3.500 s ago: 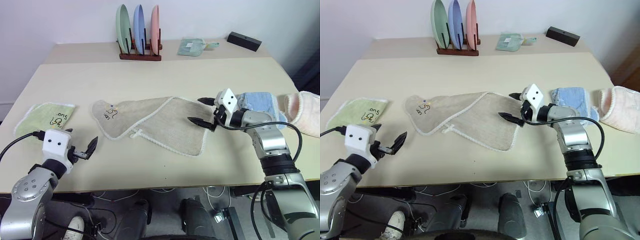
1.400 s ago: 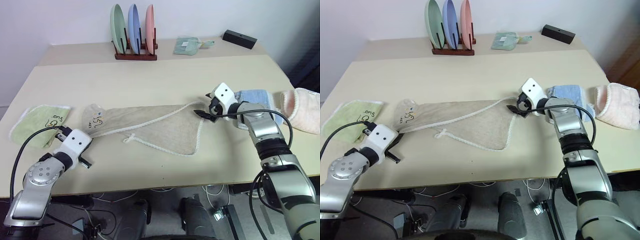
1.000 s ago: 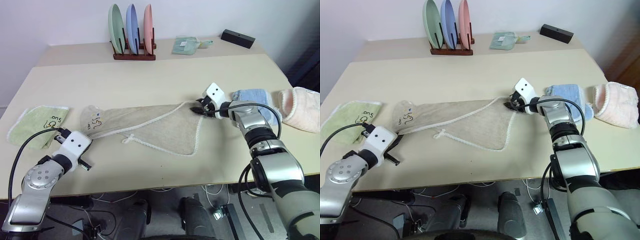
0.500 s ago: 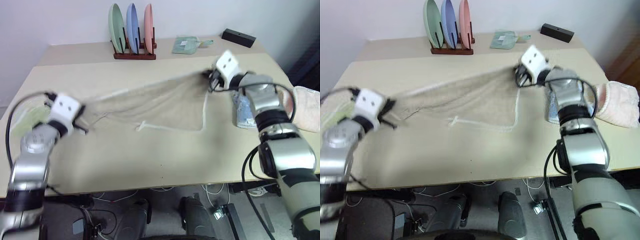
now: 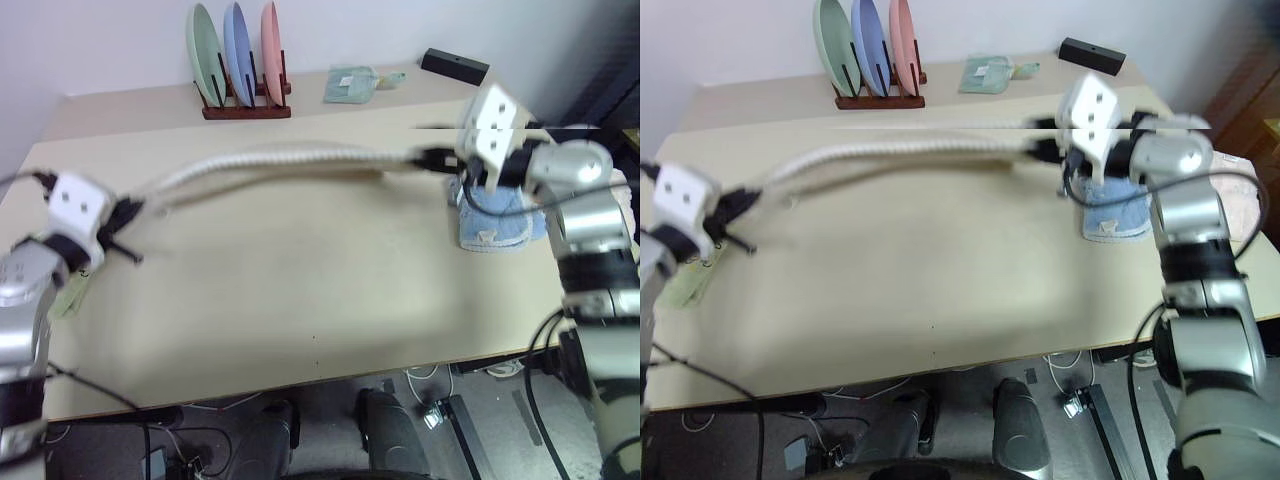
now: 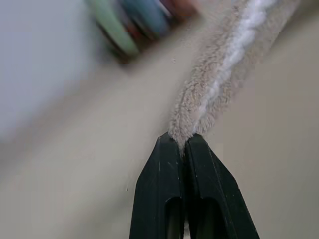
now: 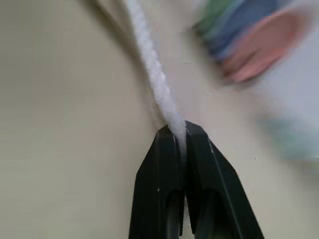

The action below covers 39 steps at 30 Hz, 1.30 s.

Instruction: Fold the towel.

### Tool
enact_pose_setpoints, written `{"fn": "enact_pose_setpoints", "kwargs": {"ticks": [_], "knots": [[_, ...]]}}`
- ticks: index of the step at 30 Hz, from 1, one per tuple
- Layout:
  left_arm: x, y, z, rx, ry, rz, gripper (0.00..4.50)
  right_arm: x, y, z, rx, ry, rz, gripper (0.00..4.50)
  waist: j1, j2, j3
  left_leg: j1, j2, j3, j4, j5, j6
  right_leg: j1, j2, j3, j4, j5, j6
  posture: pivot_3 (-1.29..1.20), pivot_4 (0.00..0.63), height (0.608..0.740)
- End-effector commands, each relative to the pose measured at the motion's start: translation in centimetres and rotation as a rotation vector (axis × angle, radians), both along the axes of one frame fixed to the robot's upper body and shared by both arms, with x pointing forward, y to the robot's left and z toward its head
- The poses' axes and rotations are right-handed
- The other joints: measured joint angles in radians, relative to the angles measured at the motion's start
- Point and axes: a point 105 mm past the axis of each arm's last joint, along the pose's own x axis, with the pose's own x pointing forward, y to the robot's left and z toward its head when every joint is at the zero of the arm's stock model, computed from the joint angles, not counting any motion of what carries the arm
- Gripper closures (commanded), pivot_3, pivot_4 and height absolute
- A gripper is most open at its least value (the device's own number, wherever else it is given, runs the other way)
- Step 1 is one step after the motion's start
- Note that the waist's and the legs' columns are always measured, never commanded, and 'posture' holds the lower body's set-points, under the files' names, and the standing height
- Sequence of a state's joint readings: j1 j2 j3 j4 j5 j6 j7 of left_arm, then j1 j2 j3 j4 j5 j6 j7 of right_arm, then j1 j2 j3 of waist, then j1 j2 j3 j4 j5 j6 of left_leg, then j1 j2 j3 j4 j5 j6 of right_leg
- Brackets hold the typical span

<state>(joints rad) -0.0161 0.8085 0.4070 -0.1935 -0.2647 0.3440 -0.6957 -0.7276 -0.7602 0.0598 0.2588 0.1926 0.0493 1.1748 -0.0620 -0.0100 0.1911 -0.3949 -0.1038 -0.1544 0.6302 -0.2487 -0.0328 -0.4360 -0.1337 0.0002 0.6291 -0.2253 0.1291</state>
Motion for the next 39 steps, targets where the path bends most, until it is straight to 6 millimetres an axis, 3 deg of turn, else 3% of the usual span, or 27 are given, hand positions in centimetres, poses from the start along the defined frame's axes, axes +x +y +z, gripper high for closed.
{"fn": "enact_pose_setpoints", "kwargs": {"ticks": [1,5,8,13,22,27,34,36,37,39], "knots": [[-3.5,-0.8,0.8,0.009,0.051,-0.064,4.50,-3.8,-0.2,0.5,-0.030,0.084,0.081,4.42,0.012,0.000,0.000,0.001,0.000,0.001,0.001,0.000,0.000,0.001,0.000,0.000,0.001,0.000,0.000,0.00,0.150,0.740],[-6.7,-1.4,-0.6,-0.029,0.195,-0.114,4.50,-7.2,-1.1,-0.8,-0.072,0.248,0.126,4.42,0.041,0.000,0.000,0.005,0.005,0.011,0.004,0.000,0.000,0.005,0.001,0.001,0.000,-0.001,-0.003,0.00,0.150,0.740],[-7.6,-1.5,-0.9,-0.037,0.246,-0.132,4.50,-7.8,-1.3,-1.0,-0.072,0.287,0.125,4.42,0.052,-0.001,0.000,0.006,0.010,0.017,0.004,0.000,0.001,0.009,0.001,0.001,-0.002,-0.002,-0.004,0.00,0.150,0.740],[-5.2,-0.7,-0.9,-0.040,0.200,-0.089,4.50,-4.5,-1.2,-1.7,-0.071,0.203,0.035,4.42,0.052,-0.001,-0.001,0.005,0.013,0.022,0.007,0.000,0.001,0.010,0.002,-0.002,-0.002,-0.001,-0.005,0.00,0.150,0.740],[0.4,1.5,-3.7,-0.007,0.181,0.004,4.50,2.7,-1.2,-4.5,-0.074,0.118,-0.140,4.42,0.045,-0.001,0.000,0.005,0.013,0.024,0.004,-0.001,0.001,0.007,0.002,-0.001,-0.002,0.002,-0.002,0.00,0.150,0.740],[1.8,1.6,-4.6,-0.011,0.178,0.008,4.50,4.6,-0.9,-4.9,-0.067,0.101,-0.177,4.42,0.044,-0.001,0.000,0.004,0.012,0.023,0.003,0.000,0.001,0.005,0.002,-0.001,-0.001,0.002,-0.002,0.00,0.150,0.740],[2.1,1.6,-5.5,-0.063,0.199,0.019,4.50,5.6,-0.4,-5.5,-0.056,0.114,-0.182,4.42,0.041,-0.001,0.000,0.005,0.012,0.022,0.002,0.000,0.000,0.005,0.002,-0.001,0.000,0.002,-0.002,0.00,0.150,0.740],[2.1,1.7,-5.5,-0.076,0.198,0.025,3.91,5.6,-0.3,-5.5,-0.055,0.118,-0.175,4.50,0.041,-0.001,0.000,0.005,0.012,0.022,0.002,0.000,0.000,0.005,0.002,-0.001,0.000,0.002,-0.002,0.00,0.150,0.740],[2.1,1.8,-5.5,-0.086,0.198,0.036,3.59,5.6,-0.4,-5.6,-0.056,0.118,-0.173,3.86,0.041,-0.001,0.000,0.005,0.012,0.022,0.002,0.000,0.000,0.005,0.002,-0.001,0.000,0.002,-0.002,0.00,0.150,0.740],[2.2,2.1,-5.3,-0.088,0.183,0.057,2.65,5.6,-0.5,-5.4,-0.057,0.111,-0.177,3.12,0.041,-0.001,0.000,0.005,0.012,0.021,0.002,0.000,0.000,0.005,0.002,-0.001,0.000,0.002,-0.002,0.00,0.150,0.740]]}}
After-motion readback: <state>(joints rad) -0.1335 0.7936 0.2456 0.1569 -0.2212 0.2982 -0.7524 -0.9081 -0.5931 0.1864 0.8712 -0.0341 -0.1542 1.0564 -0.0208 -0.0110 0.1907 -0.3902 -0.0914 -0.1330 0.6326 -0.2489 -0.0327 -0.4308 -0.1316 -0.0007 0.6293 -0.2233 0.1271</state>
